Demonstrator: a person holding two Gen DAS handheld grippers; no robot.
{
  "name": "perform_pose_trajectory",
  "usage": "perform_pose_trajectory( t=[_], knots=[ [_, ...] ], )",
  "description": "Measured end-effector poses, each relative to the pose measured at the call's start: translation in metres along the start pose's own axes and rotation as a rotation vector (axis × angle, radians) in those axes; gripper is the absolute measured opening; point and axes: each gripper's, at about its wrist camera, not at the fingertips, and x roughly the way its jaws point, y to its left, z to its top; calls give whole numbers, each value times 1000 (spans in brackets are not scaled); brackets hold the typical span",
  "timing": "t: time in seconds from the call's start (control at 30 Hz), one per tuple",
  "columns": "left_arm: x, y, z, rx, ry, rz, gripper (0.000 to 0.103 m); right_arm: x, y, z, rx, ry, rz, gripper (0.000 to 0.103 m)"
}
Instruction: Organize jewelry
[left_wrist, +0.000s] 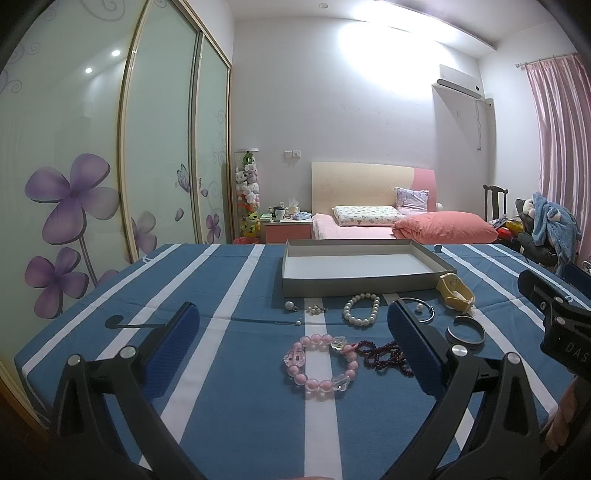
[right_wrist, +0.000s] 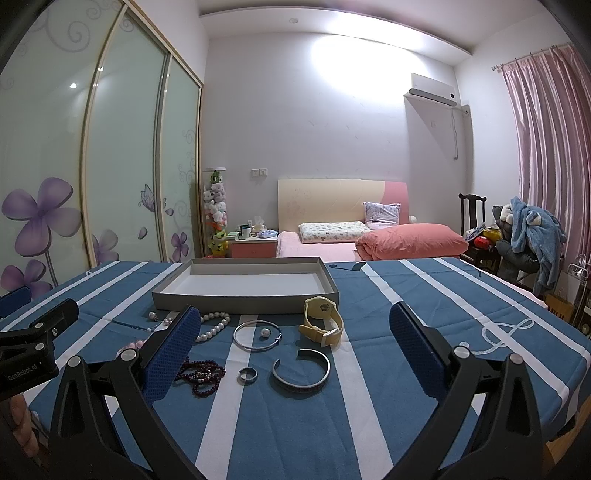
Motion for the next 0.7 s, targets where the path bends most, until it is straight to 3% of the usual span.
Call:
perform_pose_trajectory(
  t=[0.7],
  knots=[
    [0, 0, 0, -1, 1, 0, 99, 1, 0, -2, 2, 3, 0, 101]
  ],
)
